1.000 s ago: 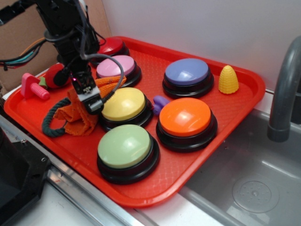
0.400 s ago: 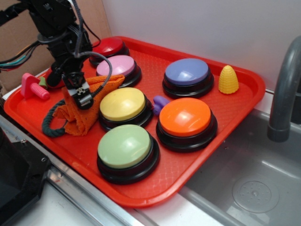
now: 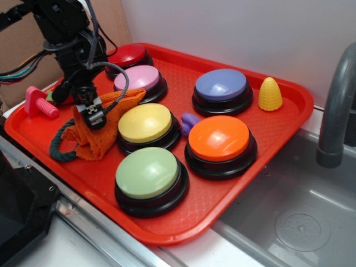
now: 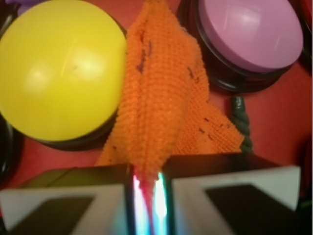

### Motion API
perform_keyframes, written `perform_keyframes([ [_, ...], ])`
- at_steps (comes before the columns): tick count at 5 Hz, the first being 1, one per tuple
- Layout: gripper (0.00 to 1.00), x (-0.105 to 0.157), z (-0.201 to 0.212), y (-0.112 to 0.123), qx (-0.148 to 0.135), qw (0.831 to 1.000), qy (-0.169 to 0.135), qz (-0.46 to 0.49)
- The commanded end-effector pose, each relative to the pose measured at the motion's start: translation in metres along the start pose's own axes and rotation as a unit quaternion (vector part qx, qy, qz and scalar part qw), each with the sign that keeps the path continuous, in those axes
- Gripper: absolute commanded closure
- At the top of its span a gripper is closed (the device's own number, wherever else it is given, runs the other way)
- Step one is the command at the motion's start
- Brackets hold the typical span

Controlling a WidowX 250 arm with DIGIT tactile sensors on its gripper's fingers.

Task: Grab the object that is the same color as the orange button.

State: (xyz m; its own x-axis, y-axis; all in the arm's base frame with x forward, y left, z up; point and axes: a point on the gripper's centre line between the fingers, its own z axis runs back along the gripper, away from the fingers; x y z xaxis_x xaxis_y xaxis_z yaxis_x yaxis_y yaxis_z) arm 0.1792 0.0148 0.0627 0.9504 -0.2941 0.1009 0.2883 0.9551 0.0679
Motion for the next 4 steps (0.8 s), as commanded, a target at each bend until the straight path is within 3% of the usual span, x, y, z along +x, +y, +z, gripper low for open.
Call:
perform_keyframes([
  [1,1.00,0.037,0.063,0.014,0.034,0.995,0.004,0.095],
  [2,1.00,0.061,0.094,0.019,0.014,0.994,-0.022,0.102],
  [3,1.00,0.084,0.124,0.021,0.021,0.992,-0.057,0.113],
  [4,1.00,0.095,0.139,0.020,0.002,0.992,-0.093,0.083],
])
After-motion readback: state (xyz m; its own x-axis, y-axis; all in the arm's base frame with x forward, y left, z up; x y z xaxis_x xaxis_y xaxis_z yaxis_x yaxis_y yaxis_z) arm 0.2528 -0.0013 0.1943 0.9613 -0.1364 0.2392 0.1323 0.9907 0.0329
